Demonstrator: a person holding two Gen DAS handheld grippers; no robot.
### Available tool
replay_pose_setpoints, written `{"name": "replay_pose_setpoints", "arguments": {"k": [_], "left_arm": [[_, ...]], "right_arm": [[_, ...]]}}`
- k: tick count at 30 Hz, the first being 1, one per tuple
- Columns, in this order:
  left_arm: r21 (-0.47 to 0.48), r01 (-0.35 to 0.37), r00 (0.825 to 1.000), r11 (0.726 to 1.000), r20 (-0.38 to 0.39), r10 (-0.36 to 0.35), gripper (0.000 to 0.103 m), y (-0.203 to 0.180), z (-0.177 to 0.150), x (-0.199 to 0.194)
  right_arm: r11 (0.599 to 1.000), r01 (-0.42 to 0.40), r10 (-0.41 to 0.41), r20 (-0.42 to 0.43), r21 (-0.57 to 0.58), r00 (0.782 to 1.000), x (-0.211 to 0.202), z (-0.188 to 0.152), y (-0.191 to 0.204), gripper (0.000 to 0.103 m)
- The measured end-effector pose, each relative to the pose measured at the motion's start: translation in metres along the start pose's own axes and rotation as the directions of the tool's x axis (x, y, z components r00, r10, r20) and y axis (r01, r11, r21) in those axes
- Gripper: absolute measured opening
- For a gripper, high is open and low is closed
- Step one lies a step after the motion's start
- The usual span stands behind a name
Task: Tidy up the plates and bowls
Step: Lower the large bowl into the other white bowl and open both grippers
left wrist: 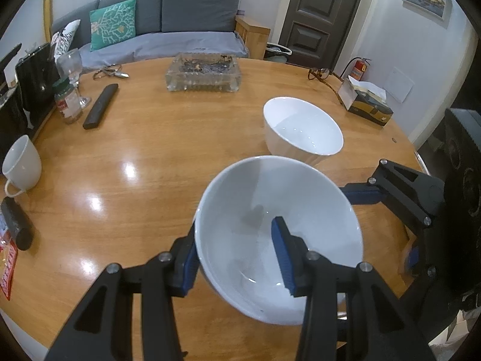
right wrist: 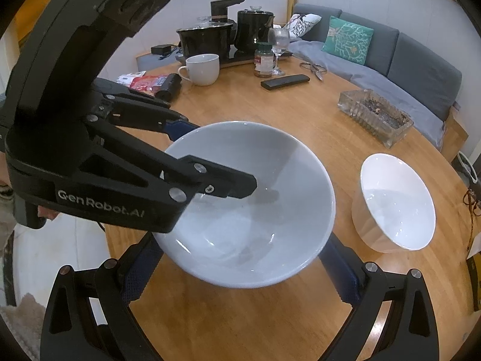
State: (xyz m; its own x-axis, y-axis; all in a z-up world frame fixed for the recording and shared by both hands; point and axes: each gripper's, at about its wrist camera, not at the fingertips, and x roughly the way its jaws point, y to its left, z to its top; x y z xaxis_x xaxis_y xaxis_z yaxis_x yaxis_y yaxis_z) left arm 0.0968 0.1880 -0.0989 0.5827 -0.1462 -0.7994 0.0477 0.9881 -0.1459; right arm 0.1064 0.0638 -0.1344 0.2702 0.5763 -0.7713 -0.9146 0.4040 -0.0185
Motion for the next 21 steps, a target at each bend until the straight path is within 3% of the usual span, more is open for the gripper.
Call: {"name": "replay_pose_setpoints", "arguments": {"k": [8,13,21], "left_arm": [[0.012,-0.012,1.0,1.0,0.003,0.012,0.041,-0.002,-0.0002,-0.0051],[0.03,-0.059,0.998,0.998,0.002,0.059,0.041,-0.002,0.0002,-0.0069],[0.018,-0.045,0.999,0.999,-0.006,0.045,0.041,0.0025,-0.0006,-0.0046]], "right_arm": [[1.0,0.0,0.0,-0.001,-0.002,1.0,-0.0017,-0.0013,0.0013,0.096],[1.0,0.004,-0.004,0.0,-0.005,1.0,-0.0022,-0.0027,0.002,0.095],[1.0,0.01,-0.01,0.005,-0.016,1.0,-0.0062,-0.004,0.003,0.095]]}}
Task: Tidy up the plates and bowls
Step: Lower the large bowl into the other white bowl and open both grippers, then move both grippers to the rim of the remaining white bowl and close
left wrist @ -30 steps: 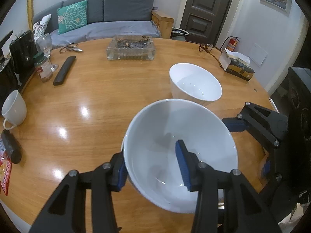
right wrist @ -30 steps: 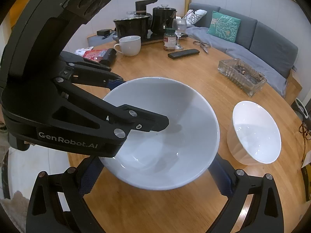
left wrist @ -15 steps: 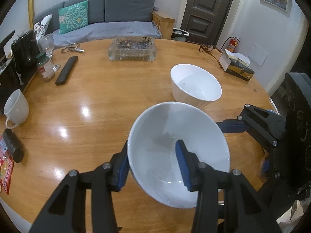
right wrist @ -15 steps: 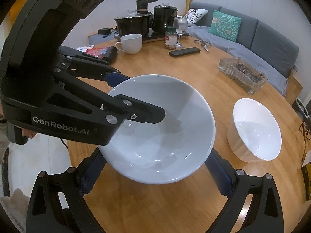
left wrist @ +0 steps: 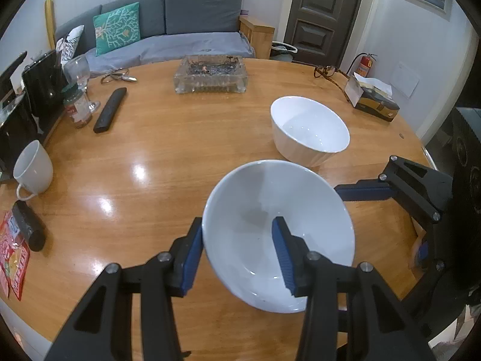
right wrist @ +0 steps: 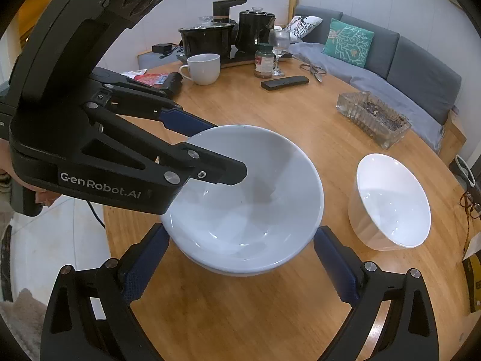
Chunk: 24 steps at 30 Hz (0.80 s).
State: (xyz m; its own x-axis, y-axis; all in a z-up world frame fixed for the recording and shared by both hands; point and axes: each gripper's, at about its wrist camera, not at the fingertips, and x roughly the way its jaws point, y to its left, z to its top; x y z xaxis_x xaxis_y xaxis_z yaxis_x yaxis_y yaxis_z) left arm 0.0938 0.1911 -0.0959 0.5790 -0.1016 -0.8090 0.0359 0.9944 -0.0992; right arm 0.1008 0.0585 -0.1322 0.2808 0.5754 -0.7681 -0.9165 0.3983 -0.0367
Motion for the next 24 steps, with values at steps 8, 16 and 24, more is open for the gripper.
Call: {"name": "replay_pose_setpoints", "arguments": {"k": [8,16,24], "left_arm": [[-0.007,-0.004,1.0,1.0,0.027,0.004,0.043,0.006,0.005,-0.007],[-0.026,0.017,0.999,1.0,0.044,-0.016,0.046,0.013,0.013,-0.012],[-0.01,0.037,0.997,0.999,0.066,-0.036,0.052,0.007,0.039,-0.014]], "right_arm": [[1.0,-0.007,0.007,0.023,0.002,1.0,-0.011,0.001,0.0,0.094],[1.0,-0.011,0.011,0.041,0.006,0.999,-0.022,-0.001,-0.011,0.094],[0.99,0.111,-0.118,0.084,0.084,0.989,-0.047,-0.009,-0.056,0.096]]}}
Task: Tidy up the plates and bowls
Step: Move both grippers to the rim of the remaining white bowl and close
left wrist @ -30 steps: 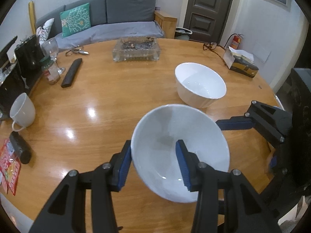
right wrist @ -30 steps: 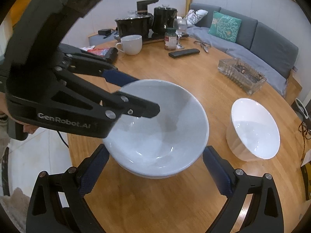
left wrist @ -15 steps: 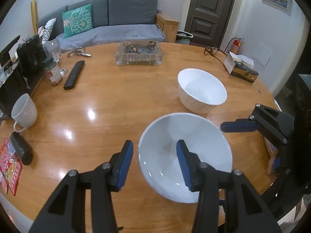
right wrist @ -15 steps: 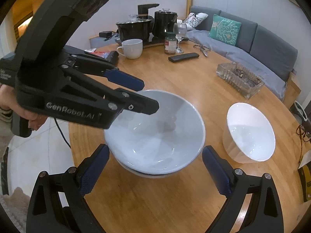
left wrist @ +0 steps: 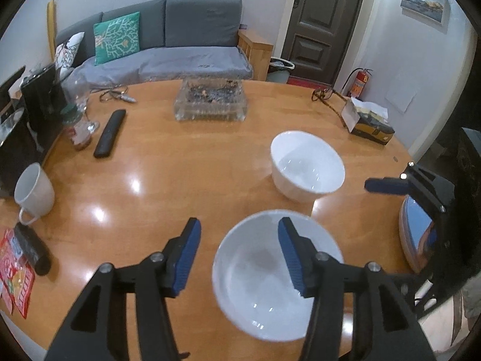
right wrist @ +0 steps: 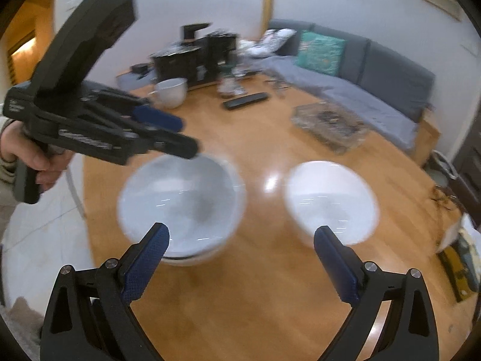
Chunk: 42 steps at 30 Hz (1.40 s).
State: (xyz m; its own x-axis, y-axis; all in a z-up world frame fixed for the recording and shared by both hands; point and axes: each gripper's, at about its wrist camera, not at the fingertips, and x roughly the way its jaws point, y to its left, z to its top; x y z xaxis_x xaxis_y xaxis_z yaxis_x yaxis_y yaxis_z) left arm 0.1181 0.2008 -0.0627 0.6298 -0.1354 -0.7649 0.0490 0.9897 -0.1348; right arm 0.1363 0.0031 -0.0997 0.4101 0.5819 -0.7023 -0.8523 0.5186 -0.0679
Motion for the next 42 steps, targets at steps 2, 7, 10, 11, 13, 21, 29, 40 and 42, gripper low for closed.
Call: {"name": "replay_pose_setpoints", "arguments": {"k": [2,7,10,11,13,21,29,40,42], "left_arm": [[0.015,-0.001,1.0,1.0,0.0,0.001,0.053,-0.005,0.01,0.002],[0.064,-0.008,1.0,0.998,-0.016,0.009,0.056,-0.018,0.033,0.011],[0.085,-0.023,1.0,0.996,-0.019,0.025,0.061,-0.023,0.044,0.019],[0.093,-0.014,1.0,0.996,-0.026,0.017,0.063,-0.025,0.048,0.023],[0.099,0.004,0.999,0.995,-0.043,0.0,0.065,-0.029,0.053,0.031],[0.136,0.062,0.988,0.989,-0.147,-0.042,0.071,-0.038,0.081,0.076],[0.177,0.06,0.981,0.982,-0.192,-0.025,0.071,-0.045,0.088,0.116],[0.2,0.034,0.981,0.979,-0.195,0.006,0.054,-0.047,0.088,0.139],[0.195,0.039,0.982,0.98,-0.189,-0.002,0.038,-0.045,0.087,0.139]], "right_arm": [[0.999,0.05,-0.05,-0.002,0.021,0.999,-0.003,-0.001,-0.016,0.096],[0.991,0.125,-0.124,-0.035,0.042,0.992,-0.003,0.0,-0.051,0.102],[0.992,0.109,-0.106,-0.059,0.06,0.993,0.002,-0.001,-0.064,0.102],[0.992,0.104,-0.1,-0.061,0.065,0.993,0.004,-0.001,-0.067,0.102],[0.993,0.093,-0.088,-0.067,0.067,0.994,0.01,0.0,-0.07,0.102],[0.994,0.081,-0.088,-0.097,-0.067,0.991,0.044,0.002,-0.075,0.102],[0.992,0.032,-0.051,-0.156,-0.121,0.986,0.072,0.001,-0.071,0.102],[0.997,0.019,-0.032,-0.185,-0.069,0.982,0.09,0.009,-0.085,0.101],[0.998,0.009,-0.019,-0.194,-0.056,0.981,0.094,0.008,-0.085,0.101]]}}
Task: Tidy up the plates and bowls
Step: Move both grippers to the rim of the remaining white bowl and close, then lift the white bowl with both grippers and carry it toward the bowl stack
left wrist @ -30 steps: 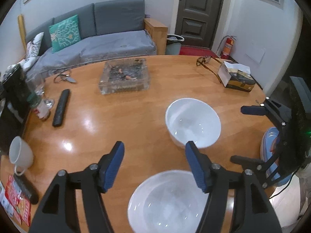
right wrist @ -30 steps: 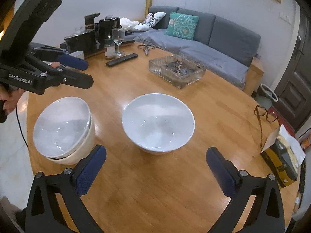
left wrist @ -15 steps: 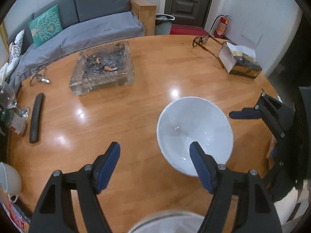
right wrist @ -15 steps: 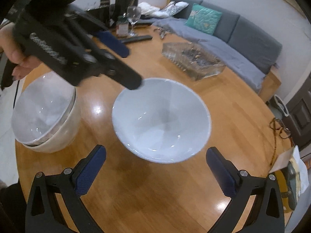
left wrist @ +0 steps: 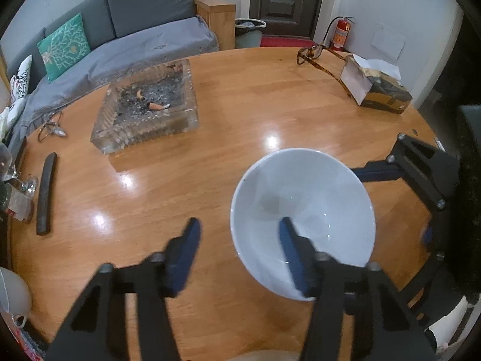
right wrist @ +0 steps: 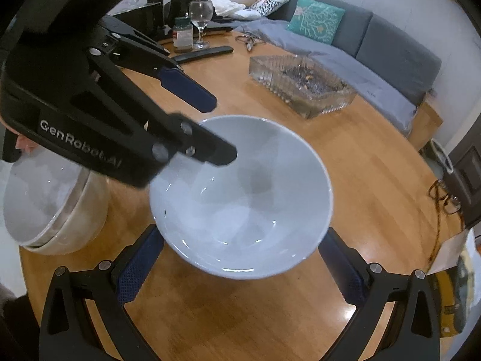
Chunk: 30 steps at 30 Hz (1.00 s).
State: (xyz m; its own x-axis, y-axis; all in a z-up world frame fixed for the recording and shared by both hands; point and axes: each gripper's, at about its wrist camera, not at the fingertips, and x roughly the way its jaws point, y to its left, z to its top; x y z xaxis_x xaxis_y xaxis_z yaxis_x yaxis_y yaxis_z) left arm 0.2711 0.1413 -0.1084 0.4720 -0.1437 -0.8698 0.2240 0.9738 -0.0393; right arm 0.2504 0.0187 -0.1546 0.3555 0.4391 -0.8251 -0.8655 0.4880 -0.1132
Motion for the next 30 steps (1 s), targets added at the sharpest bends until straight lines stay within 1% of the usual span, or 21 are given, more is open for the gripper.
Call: {"name": "replay_pose_setpoints", "arguments": {"k": [2,4,5,6,10,15,26,30], "left_arm": [[-0.001,0.007,1.0,1.0,-0.001,-0.007,0.033,0.002,0.0,0.001],[0.014,0.0,1.0,1.0,0.0,0.0,0.022,0.001,-0.001,0.003],[0.022,-0.001,1.0,1.0,0.001,0.001,0.013,0.0,-0.001,0.003],[0.032,-0.004,1.0,0.999,0.001,0.004,0.011,-0.001,-0.002,0.004],[0.044,-0.019,1.0,0.999,0.016,0.019,0.011,-0.003,-0.003,0.001],[0.084,-0.023,1.0,0.996,0.005,0.023,0.011,-0.014,-0.009,-0.003],[0.157,-0.004,1.0,0.988,-0.023,0.008,0.011,-0.039,-0.023,-0.01],[0.163,-0.004,0.999,0.987,-0.03,0.01,0.011,-0.044,-0.024,-0.011]], "right_arm": [[1.0,-0.001,0.001,-0.006,-0.002,1.0,0.006,0.0,0.001,0.101],[1.0,0.011,-0.011,0.0,-0.006,1.0,0.009,0.001,0.002,0.1],[1.0,0.014,-0.014,0.007,-0.005,1.0,0.009,0.001,0.002,0.099],[1.0,0.016,-0.016,0.014,-0.001,1.0,0.009,0.002,0.001,0.097],[1.0,0.011,-0.011,0.023,0.006,1.0,0.009,0.001,-0.001,0.096],[1.0,0.009,-0.009,0.017,0.005,1.0,0.004,-0.005,0.004,0.096],[1.0,-0.004,0.004,-0.038,-0.004,0.999,-0.009,-0.021,0.01,0.096],[1.0,-0.007,0.007,-0.065,-0.006,0.998,-0.011,-0.023,0.01,0.096]]}}
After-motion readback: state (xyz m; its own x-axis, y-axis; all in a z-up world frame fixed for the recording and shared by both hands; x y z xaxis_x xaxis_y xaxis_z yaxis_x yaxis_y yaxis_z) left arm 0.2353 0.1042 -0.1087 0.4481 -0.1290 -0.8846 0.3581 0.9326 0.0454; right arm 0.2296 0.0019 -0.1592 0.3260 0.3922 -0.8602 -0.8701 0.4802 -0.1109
